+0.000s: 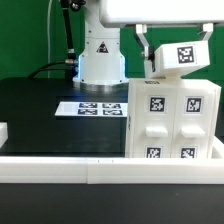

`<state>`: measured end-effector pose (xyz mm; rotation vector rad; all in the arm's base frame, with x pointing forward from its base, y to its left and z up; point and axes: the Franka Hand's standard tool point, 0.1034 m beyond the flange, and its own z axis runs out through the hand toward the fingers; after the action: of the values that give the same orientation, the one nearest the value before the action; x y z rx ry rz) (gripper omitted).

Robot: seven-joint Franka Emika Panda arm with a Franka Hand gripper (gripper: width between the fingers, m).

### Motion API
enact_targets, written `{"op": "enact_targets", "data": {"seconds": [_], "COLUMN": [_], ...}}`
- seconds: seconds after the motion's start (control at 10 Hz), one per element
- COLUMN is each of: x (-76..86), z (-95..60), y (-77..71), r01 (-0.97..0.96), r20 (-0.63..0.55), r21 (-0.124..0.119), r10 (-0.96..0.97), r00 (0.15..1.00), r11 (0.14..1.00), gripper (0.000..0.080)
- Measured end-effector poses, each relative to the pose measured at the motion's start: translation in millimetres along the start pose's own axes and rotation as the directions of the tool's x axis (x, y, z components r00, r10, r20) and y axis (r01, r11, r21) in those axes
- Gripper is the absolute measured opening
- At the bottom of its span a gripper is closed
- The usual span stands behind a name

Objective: Assemble cabinet

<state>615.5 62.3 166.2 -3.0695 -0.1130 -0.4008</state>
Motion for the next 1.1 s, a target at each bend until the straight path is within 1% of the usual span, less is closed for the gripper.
{"op": "enact_targets", "data": {"seconds": [0.5,1.1], "x": [0.7,12.8], "z": [0.9,2.2], "y": [1.5,2.0], "r01": [0.015,0.009], "r20": [-0.001,-0.121], "r21": [-0.001,-0.016], "r10": [-0.015,-0.011], "r00": [1.0,0.993], "r11": [1.0,1.0], "gripper": [0.0557,0.056]}}
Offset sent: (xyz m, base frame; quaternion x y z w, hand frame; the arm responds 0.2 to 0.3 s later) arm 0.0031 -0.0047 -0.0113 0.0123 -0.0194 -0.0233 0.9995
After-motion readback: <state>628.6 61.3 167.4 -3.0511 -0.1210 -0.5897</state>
